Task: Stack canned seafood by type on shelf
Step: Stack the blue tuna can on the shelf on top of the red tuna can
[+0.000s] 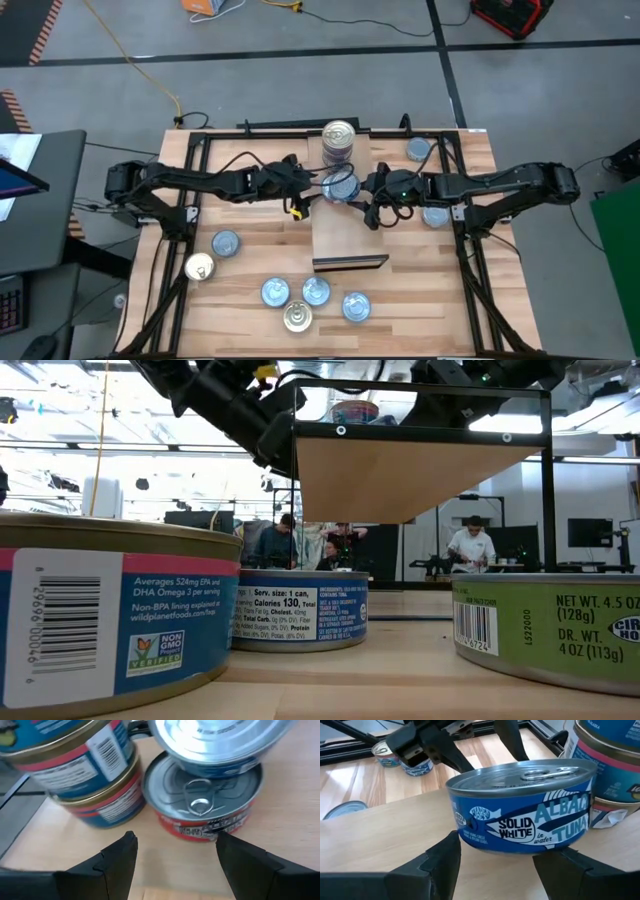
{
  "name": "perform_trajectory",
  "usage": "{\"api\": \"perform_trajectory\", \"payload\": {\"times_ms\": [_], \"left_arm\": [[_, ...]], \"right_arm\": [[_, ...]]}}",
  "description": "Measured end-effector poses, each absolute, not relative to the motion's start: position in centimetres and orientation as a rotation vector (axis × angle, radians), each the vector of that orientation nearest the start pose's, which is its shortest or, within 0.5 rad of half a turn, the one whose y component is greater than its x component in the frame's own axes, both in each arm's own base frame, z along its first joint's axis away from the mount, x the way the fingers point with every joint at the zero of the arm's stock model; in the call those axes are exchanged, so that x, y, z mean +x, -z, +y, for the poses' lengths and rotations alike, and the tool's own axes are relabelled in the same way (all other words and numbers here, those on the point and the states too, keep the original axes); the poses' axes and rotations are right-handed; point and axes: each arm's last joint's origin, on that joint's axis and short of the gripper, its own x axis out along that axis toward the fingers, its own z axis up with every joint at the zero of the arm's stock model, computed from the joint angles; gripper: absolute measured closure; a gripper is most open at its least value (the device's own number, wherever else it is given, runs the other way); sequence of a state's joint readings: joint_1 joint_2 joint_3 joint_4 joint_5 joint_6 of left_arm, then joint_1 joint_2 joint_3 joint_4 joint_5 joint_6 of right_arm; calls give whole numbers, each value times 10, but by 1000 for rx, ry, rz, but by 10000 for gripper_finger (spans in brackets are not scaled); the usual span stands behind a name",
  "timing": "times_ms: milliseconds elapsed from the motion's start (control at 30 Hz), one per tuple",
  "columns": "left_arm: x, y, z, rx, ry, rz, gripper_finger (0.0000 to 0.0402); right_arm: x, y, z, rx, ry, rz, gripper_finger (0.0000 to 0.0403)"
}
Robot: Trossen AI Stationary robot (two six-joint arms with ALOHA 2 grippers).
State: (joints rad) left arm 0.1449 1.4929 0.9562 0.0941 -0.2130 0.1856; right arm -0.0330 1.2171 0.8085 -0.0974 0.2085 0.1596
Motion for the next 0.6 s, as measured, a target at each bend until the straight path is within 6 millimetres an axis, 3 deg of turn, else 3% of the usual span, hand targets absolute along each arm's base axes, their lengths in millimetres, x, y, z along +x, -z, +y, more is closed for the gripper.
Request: {"api": "perform_trajectory", "payload": {"times_ms": [233, 600], "left_arm": [[326, -255, 47, 207, -218, 435, 143], [327, -256, 46, 190, -205, 413, 143]], "right_arm": [[260, -261, -15, 139, 315, 496, 137], [266, -268, 1, 148, 222, 403, 137]]}}
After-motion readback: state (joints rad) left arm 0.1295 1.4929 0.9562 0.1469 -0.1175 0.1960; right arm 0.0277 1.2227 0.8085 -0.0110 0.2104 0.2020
